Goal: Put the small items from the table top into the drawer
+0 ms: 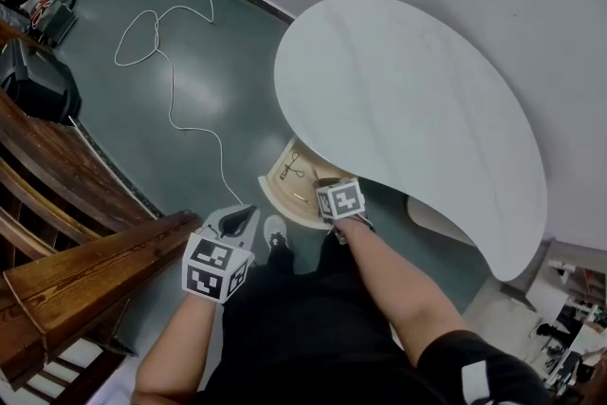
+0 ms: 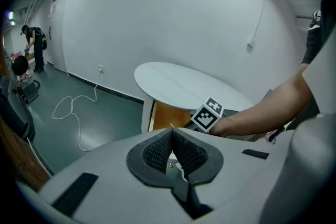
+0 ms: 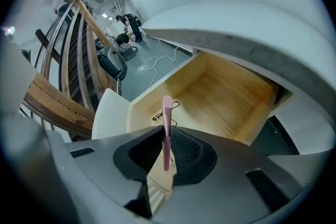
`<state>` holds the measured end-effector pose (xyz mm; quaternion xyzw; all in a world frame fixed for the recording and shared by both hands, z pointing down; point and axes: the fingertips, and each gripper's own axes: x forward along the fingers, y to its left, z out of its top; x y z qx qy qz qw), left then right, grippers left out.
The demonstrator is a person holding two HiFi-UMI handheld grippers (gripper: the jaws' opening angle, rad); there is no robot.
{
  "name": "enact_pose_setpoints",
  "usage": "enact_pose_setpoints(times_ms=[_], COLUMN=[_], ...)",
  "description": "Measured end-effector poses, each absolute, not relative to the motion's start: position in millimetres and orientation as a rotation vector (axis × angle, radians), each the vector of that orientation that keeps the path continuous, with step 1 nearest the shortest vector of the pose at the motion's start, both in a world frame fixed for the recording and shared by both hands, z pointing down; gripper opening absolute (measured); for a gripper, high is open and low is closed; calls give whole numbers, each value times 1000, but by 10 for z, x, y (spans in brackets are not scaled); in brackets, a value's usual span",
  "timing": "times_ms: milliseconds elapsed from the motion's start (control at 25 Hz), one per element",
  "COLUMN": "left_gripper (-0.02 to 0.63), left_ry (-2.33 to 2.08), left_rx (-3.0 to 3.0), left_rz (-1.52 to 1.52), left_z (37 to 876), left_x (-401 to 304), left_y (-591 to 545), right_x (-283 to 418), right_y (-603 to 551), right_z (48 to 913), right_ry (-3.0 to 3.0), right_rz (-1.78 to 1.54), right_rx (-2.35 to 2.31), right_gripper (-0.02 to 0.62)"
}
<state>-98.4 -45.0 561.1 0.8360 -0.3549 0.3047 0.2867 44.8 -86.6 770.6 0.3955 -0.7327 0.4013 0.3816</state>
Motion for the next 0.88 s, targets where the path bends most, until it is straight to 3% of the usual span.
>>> enact_pose_setpoints(times_ms=[880], left_gripper=[14], left_ry=[-920], left_rx=[2253], left_rz=[815], left_z=[5615], left_x=[-957], left_y=[-457], right_x=[461], right_y=[-880], right_z=[7687], right_ry=[-1866], right_rz=[998], right_rx=[1021], right_gripper=[78])
